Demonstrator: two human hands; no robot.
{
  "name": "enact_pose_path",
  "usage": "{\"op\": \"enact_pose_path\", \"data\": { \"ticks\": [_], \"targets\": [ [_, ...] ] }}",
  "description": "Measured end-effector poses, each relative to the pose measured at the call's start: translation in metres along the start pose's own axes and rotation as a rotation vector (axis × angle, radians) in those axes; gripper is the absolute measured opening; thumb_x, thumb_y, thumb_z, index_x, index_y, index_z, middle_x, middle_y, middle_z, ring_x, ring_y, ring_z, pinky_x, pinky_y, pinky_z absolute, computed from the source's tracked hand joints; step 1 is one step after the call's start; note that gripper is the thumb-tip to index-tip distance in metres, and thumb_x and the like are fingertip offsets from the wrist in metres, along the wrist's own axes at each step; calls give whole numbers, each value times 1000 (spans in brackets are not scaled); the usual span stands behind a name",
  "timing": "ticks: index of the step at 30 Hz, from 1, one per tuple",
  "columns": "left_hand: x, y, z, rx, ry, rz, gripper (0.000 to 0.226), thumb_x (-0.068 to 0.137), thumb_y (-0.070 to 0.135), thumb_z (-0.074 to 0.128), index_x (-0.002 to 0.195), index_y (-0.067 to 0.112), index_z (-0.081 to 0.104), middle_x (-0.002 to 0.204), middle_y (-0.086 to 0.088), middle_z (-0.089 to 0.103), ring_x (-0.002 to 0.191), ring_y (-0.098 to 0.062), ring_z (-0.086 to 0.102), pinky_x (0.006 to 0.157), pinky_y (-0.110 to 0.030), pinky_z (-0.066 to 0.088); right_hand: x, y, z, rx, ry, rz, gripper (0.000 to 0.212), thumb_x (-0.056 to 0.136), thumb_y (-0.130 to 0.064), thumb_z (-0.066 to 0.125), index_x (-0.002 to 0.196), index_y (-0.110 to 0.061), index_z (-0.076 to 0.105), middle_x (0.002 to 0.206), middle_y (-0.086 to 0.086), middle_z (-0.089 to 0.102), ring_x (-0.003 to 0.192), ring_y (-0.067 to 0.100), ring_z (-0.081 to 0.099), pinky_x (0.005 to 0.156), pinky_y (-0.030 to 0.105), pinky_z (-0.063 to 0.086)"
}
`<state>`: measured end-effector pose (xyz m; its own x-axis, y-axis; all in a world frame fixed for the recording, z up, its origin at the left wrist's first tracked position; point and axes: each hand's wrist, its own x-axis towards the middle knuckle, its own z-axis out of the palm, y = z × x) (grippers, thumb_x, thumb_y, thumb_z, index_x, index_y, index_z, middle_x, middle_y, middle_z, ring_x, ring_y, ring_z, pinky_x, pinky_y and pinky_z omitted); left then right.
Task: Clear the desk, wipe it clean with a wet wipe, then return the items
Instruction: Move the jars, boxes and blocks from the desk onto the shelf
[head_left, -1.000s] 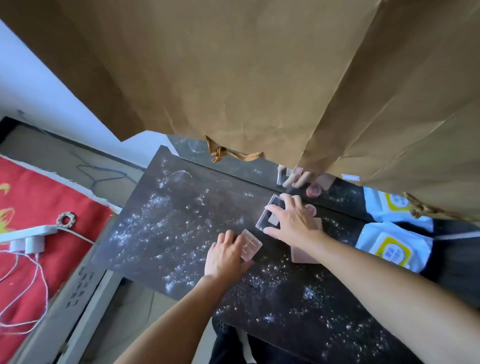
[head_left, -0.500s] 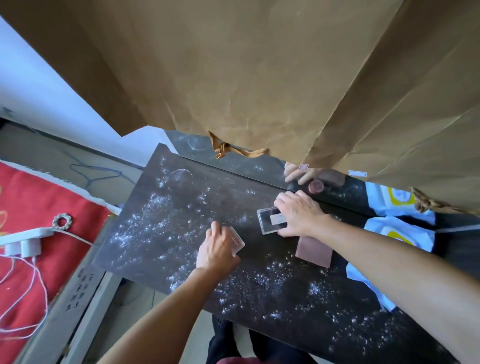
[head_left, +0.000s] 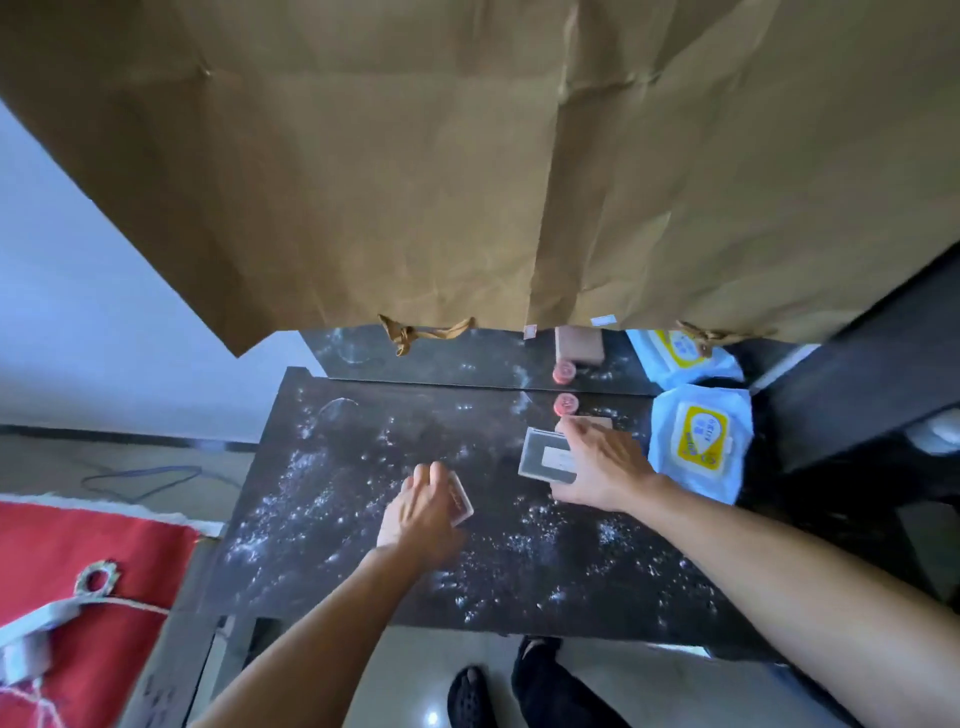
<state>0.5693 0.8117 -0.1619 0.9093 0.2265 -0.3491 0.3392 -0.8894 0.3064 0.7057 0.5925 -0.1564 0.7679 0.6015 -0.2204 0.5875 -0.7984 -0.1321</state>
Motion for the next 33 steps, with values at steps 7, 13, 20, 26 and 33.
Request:
{"op": "enact_pose_path", "data": {
  "ticks": [7,13,20,26,33],
  "targets": [
    [-8,81,-12,47,16,240,71,70,40,67,128,19,31,121,-4,45,111,-24,49,89,-38,46,-103,52,-23,23,130,240,66,58,-59,58,113,-27,41,110,-3,60,96,25,61,71,33,46],
    [-23,179,-8,83,46,422,68,71,38,66,126,18,32,121,-4,44,112,-28,50,88,-40,45,-185,118,-34,35,234,402,68,56,-64,54,112,-27,43,108,-4,60,94,23,64,74,34,49],
    [-48,309,25,51,88,547,67,71,36,67,125,16,34,120,-5,46,112,-29,50,86,-41,46,-276,211,-33,79,248,509,63,54,-61,57,107,-30,43,103,-7,59,89,21,64,68,32,48],
    [-63,432,50,-35,174,626,66,64,28,67,124,14,41,117,-6,48,112,-29,49,85,-38,43,-350,296,-36,108,262,589,69,55,-61,57,115,-29,44,109,-6,62,94,21,64,75,32,50],
    [-47,555,15,-33,360,822,67,60,25,70,122,16,46,115,-3,39,109,-24,42,82,-36,48,-395,351,-64,155,381,639,72,56,-64,57,118,-30,44,109,-9,63,91,18,65,73,31,52]
  ]
}}
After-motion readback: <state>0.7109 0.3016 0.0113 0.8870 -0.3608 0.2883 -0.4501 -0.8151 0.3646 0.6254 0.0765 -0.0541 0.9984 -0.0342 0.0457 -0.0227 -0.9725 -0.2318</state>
